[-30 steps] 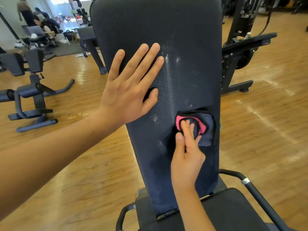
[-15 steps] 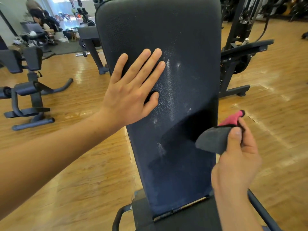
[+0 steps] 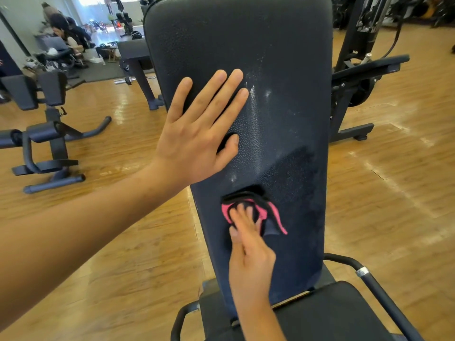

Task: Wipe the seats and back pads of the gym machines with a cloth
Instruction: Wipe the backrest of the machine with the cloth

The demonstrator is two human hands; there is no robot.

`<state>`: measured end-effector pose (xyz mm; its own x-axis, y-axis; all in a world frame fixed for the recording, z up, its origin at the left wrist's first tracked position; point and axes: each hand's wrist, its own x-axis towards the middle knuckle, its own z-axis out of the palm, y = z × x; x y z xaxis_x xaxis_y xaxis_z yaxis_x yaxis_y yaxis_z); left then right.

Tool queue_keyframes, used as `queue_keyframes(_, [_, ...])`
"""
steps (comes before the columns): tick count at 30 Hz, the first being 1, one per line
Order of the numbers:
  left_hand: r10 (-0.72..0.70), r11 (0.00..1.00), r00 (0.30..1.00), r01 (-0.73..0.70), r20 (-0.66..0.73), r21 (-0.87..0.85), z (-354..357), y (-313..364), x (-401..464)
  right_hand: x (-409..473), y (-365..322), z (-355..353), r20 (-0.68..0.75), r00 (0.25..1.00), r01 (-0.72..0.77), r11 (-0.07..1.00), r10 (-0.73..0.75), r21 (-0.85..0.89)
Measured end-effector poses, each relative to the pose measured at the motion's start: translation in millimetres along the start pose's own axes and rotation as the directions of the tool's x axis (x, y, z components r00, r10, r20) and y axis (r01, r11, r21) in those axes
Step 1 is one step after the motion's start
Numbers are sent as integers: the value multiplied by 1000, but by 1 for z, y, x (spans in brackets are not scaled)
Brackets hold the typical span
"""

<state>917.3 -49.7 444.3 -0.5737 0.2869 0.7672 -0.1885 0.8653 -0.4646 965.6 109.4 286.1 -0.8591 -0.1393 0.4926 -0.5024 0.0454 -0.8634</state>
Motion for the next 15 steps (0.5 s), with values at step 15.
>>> queue_keyframes(15, [4, 1000, 1000, -4, -7, -3, 0, 0, 0, 82, -31, -54, -535, 774, -214, 935, 339, 284])
